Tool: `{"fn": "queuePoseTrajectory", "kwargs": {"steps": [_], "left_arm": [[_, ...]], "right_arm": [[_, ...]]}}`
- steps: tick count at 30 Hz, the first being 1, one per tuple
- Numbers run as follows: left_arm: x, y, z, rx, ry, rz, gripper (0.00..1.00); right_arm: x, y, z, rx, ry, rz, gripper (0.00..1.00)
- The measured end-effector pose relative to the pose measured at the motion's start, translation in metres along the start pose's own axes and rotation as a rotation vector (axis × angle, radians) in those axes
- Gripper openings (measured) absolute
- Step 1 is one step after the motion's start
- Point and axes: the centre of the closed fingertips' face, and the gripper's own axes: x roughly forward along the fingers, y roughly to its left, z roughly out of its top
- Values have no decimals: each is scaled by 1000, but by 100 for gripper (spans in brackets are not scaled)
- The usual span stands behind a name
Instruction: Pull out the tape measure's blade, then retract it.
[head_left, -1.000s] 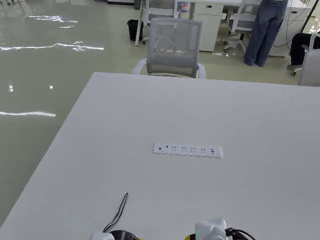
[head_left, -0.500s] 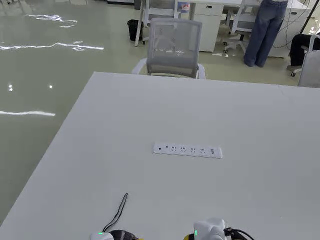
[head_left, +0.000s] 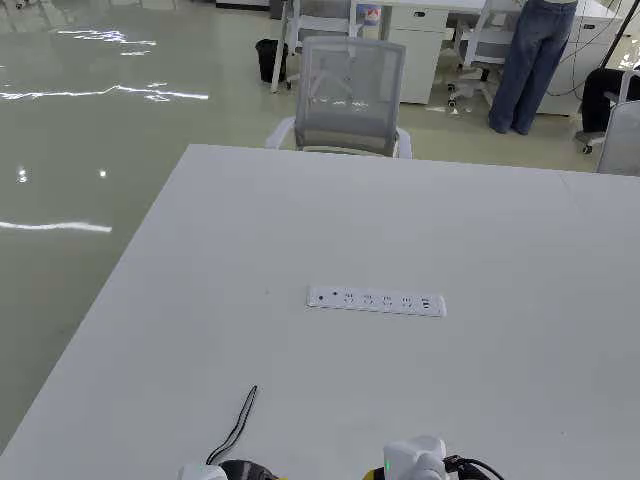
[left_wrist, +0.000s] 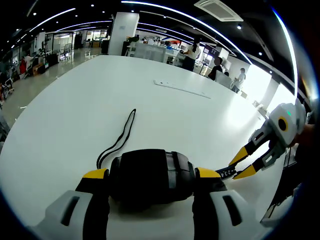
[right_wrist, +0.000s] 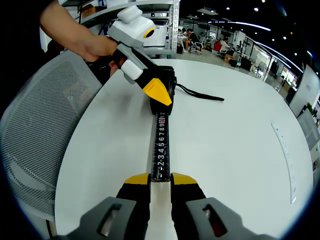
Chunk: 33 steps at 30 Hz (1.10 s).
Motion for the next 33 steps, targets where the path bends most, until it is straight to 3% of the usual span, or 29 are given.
{"fn": "queuePoseTrajectory", "kwargs": {"steps": [33], "left_arm": [[0,2,1,-12,-3,-7,65]], "right_arm": [[10,-2,11,-3,-9,1,13]]}}
